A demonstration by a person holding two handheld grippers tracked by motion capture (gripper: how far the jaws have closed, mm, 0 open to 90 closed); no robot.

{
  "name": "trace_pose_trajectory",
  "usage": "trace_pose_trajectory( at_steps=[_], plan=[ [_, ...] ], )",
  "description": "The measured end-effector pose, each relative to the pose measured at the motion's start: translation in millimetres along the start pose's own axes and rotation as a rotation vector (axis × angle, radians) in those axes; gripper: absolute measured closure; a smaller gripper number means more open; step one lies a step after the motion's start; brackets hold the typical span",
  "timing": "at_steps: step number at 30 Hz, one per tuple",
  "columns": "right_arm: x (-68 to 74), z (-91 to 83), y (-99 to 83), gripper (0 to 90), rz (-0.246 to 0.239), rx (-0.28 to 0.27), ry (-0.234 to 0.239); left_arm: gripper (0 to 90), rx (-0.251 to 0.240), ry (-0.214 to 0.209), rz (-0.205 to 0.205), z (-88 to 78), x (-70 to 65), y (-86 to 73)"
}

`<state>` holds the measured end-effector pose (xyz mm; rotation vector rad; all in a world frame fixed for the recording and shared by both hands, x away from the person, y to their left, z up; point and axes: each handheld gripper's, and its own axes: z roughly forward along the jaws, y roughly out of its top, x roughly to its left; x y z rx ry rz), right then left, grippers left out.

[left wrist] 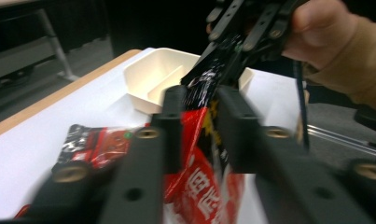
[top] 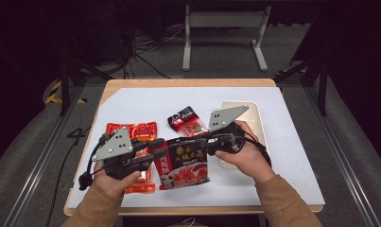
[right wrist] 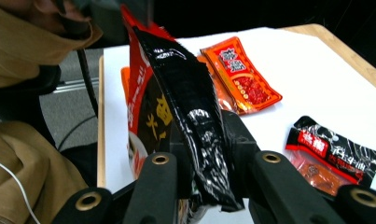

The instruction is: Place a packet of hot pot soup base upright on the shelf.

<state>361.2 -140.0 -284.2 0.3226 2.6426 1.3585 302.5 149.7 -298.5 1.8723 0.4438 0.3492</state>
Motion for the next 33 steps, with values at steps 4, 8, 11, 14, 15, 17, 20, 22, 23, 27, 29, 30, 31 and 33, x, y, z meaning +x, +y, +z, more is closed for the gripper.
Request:
trace_pose_trajectory(
  at_steps=[4, 8, 11, 14, 15, 17, 20, 22, 23, 27, 29, 30, 31, 33],
  plan=[
    [-1.4, -8.7, 4.7, 77.1, 0.003, -0.015, -0.021, 48.9, 0.008, 0.02, -0.004, -0.5, 0.5, -0.5],
    [-2.9, -17.8, 10.6, 77.1, -0.008, -0.023, -0.047, 42.2, 0.006, 0.022, -0.017, -1.8, 4.5, -1.7],
    [-4.9, -23.1, 14.1, 77.1, -0.009, -0.026, -0.061, 41.2, 0.009, 0.02, -0.041, -2.9, 9.5, -3.8],
    [-8.2, -29.5, 17.5, 77.1, -0.008, -0.036, -0.079, 40.2, 0.015, 0.019, -0.068, -3.0, 13.0, -6.2],
    [-10.0, -32.6, 18.8, 77.1, -0.006, -0.04, -0.089, 40.0, 0.016, 0.019, -0.071, -3.0, 14.0, -6.7],
    [-12.7, -37.0, 20.9, 77.0, -0.004, -0.047, -0.104, 39.8, 0.019, 0.022, -0.085, -3.4, 16.4, -8.1],
    [-17.7, -45.8, 25.5, 77.0, -0.007, -0.057, -0.141, 39.5, 0.022, 0.025, -0.089, -4.1, 19.7, -9.6],
    [-19.6, -50.5, 28.8, 77.0, -0.02, -0.053, -0.173, 39.1, 0.03, 0.033, -0.103, -4.4, 23.1, -11.9],
    [-20.4, -52.5, 30.3, 76.9, -0.025, -0.052, -0.188, 39.1, 0.03, 0.034, -0.11, -4.2, 24.0, -12.8],
    [-23.4, -58.7, 35.6, 76.9, -0.05, -0.046, -0.245, 38.6, 0.033, 0.045, -0.128, -4.6, 28.1, -15.2],
    [-24.7, -60.1, 36.3, 76.9, -0.051, -0.046, -0.255, 38.5, 0.034, 0.049, -0.13, -5.3, 31.4, -16.5],
    [-26.8, -61.7, 36.7, 76.9, -0.05, -0.049, -0.262, 38.5, 0.033, 0.05, -0.136, -5.5, 32.1, -17.3],
    [-28.6, -63.1, 36.8, 76.9, -0.047, -0.051, -0.267, 38.5, 0.033, 0.053, -0.141, -5.7, 32.8, -17.7],
    [-33.7, -67.4, 36.7, 76.9, -0.036, -0.063, -0.277, 38.5, 0.037, 0.055, -0.143, -6.4, 34.5, -18.4]
  ],
)
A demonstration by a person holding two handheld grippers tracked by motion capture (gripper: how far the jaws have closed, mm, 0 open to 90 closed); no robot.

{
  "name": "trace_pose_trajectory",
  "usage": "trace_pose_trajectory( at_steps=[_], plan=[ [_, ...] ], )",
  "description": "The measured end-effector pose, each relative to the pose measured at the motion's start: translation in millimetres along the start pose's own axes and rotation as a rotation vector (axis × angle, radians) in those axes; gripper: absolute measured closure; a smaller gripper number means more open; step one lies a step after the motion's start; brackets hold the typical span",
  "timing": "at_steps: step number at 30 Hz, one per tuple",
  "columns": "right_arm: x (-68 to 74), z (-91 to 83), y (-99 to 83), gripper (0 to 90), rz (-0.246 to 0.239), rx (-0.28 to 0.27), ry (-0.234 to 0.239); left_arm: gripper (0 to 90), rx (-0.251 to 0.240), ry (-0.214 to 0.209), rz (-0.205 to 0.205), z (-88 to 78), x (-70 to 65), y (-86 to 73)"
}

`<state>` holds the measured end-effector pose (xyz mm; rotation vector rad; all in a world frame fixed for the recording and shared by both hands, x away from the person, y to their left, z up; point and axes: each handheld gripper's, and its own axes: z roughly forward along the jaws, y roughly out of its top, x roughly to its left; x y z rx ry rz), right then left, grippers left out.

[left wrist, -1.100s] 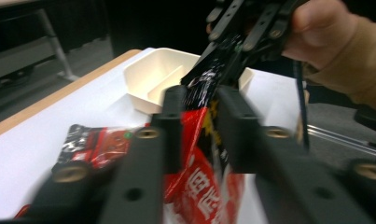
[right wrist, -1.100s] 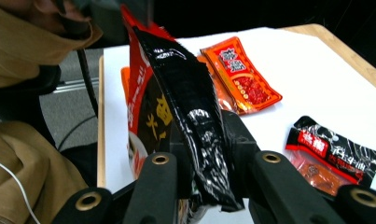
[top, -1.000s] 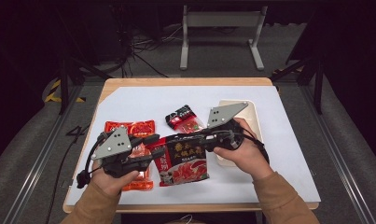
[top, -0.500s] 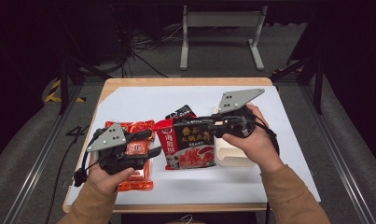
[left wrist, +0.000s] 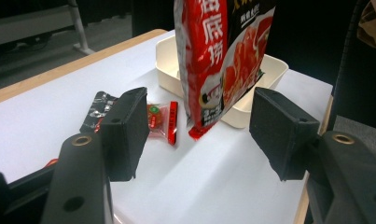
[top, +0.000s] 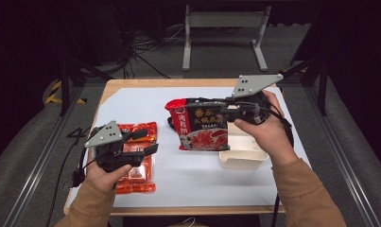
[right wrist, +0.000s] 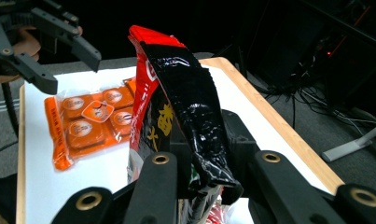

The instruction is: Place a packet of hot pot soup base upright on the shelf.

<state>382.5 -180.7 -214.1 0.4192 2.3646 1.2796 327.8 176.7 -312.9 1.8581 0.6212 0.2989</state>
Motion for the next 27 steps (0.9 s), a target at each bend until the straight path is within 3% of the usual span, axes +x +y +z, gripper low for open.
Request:
trace_pose_trajectory(
  at_steps=[27],
  plan=[
    [-56.9, -29.1, -13.2, 76.6, 0.116, -0.079, -0.159, 36.1, 0.042, 0.056, -0.05, 0.3, 23.4, -10.3]
  ],
)
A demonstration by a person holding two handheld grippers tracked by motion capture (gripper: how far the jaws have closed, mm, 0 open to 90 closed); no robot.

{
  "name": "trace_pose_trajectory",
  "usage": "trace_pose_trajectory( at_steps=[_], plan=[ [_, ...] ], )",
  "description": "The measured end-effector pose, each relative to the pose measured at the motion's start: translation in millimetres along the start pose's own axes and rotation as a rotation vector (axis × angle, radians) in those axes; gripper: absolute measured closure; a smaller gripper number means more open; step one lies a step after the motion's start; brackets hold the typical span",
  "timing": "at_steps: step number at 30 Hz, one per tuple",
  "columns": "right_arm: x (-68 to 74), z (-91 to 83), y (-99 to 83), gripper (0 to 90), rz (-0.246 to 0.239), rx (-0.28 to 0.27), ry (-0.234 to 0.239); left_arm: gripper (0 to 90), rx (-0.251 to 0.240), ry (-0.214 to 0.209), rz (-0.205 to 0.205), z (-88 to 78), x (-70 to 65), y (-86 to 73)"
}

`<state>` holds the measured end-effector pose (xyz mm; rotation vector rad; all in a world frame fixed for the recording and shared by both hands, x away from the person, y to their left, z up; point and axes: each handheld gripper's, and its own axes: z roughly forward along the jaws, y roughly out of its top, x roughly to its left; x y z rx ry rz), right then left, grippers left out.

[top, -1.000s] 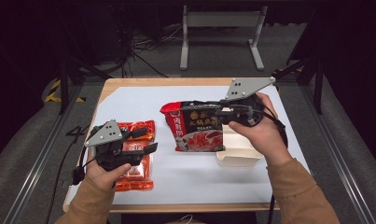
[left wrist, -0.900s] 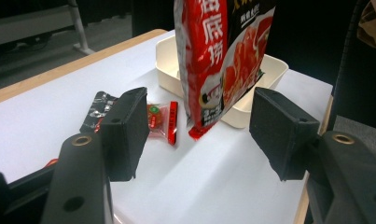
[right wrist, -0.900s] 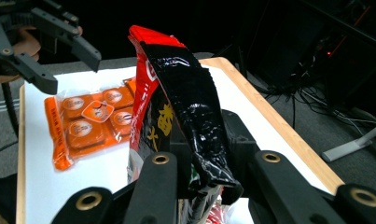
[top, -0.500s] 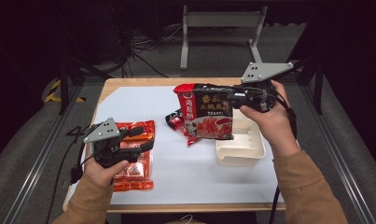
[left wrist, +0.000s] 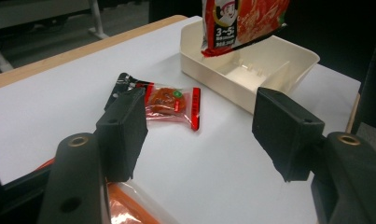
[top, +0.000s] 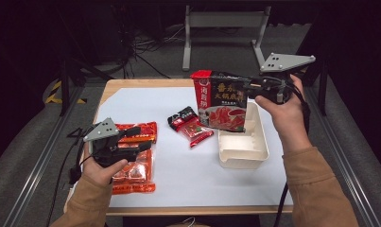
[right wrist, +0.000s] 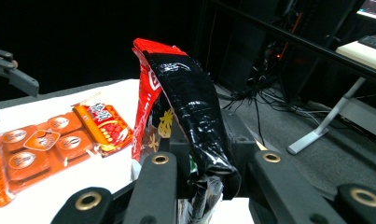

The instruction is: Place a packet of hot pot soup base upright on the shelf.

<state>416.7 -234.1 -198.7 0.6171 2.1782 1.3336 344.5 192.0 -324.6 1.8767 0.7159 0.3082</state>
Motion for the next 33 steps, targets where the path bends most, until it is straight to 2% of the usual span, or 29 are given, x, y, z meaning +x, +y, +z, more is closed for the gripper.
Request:
trace_pose_trajectory(
  at_steps=[11, 15, 18, 22, 23, 25, 33],
  plan=[
    [-17.9, -3.9, -6.7, 76.6, 0.013, -0.024, -0.062, 35.2, 0.009, 0.009, -0.042, 1.5, 8.4, -4.8],
    [-25.0, -5.2, -9.7, 76.6, 0.013, -0.031, -0.089, 35.2, 0.015, 0.012, -0.027, 2.2, 11.1, -5.4],
    [-29.8, -5.0, -12.1, 76.6, 0.019, -0.028, -0.102, 35.2, 0.017, 0.01, -0.042, 2.9, 10.8, -6.2],
    [-35.8, -3.8, -15.4, 76.5, 0.022, -0.026, -0.108, 35.2, 0.016, 0.011, -0.047, 3.8, 11.5, -6.9],
    [-37.0, -3.3, -16.0, 76.5, 0.022, -0.024, -0.108, 35.2, 0.023, 0.014, -0.035, 3.7, 12.5, -6.9],
    [-40.1, -2.2, -17.3, 76.5, 0.017, -0.025, -0.113, 35.2, 0.027, 0.013, -0.046, 3.8, 11.9, -7.7],
    [-53.0, 1.8, -23.7, 76.5, 0.015, -0.03, -0.134, 36.5, 0.022, 0.051, -0.016, 0.0, 11.4, -12.4]
  ],
)
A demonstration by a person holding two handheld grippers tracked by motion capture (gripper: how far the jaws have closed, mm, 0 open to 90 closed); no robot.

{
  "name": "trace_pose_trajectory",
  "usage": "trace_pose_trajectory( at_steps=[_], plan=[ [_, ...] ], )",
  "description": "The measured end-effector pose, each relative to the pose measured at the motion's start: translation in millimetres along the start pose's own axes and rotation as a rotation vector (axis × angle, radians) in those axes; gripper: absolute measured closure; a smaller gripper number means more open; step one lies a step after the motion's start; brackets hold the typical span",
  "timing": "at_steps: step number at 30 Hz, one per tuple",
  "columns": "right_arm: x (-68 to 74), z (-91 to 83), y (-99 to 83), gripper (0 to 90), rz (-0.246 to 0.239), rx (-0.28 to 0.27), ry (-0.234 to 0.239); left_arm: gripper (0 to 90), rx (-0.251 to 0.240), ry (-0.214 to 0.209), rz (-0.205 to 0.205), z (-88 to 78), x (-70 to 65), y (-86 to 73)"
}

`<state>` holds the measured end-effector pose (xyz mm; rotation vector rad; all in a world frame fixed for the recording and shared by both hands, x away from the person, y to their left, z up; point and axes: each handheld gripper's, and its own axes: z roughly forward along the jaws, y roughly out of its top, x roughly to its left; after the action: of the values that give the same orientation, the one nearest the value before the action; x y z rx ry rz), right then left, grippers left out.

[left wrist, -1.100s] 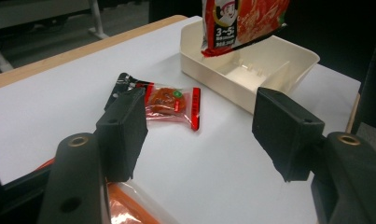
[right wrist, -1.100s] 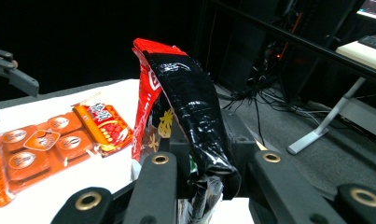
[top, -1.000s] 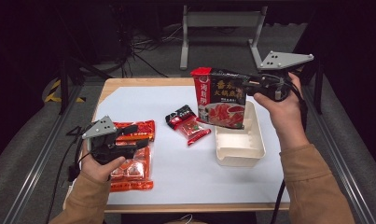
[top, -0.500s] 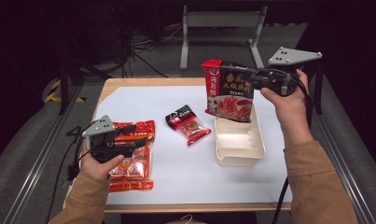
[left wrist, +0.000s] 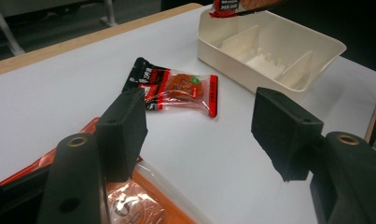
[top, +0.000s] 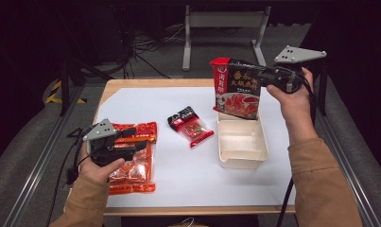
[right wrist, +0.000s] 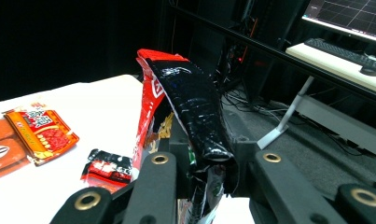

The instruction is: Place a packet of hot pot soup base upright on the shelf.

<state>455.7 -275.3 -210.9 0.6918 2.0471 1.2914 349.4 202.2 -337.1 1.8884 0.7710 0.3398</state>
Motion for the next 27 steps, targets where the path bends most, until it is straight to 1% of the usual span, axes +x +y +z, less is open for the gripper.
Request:
trace_pose_trajectory(
  at_steps=[3, 7, 11, 12, 14, 15, 16, 17, 18, 21, 27],
  plan=[
    [-3.8, 3.8, -3.3, 76.4, 0.002, 0.007, -0.005, 36.5, -0.001, 0.007, -0.002, -2.1, 1.0, -2.2],
    [-8.7, 9.4, -8.3, 76.3, 0.001, 0.009, -0.005, 35.8, -0.001, 0.018, -0.024, -6.3, 2.0, -6.0],
    [-13.8, 14.2, -13.0, 76.4, 0.002, 0.008, -0.001, 35.5, 0.003, 0.026, -0.031, -9.9, 2.8, -9.1],
    [-14.8, 15.2, -13.9, 76.3, 0.003, 0.009, -0.001, 35.5, 0.002, 0.031, -0.029, -10.8, 3.1, -10.0],
    [-17.0, 18.1, -16.5, 76.4, -0.012, 0.008, -0.002, 35.5, 0.002, 0.036, -0.027, -12.2, 3.6, -11.3],
    [-17.7, 19.5, -17.6, 76.3, -0.013, 0.011, -0.003, 35.5, 0.003, 0.037, -0.036, -13.2, 3.2, -12.3],
    [-17.7, 19.5, -17.6, 76.3, -0.013, 0.011, -0.003, 35.4, 0.003, 0.037, -0.036, -13.2, 3.2, -12.3],
    [-18.6, 21.4, -19.0, 76.4, -0.016, 0.015, -0.004, 35.4, 0.004, 0.04, -0.029, -14.0, 4.0, -12.7],
    [-19.4, 22.9, -20.1, 76.3, -0.019, 0.02, -0.003, 35.4, 0.004, 0.041, -0.038, -14.6, 3.7, -13.5],
    [-21.9, 27.3, -24.0, 76.3, -0.022, 0.032, -0.006, 35.3, 0.005, 0.045, -0.043, -16.4, 4.2, -15.5],
    [-25.4, 32.8, -32.0, 76.4, -0.025, 0.027, 0.006, 35.3, 0.011, 0.053, -0.046, -18.3, 5.0, -18.5]
  ],
)
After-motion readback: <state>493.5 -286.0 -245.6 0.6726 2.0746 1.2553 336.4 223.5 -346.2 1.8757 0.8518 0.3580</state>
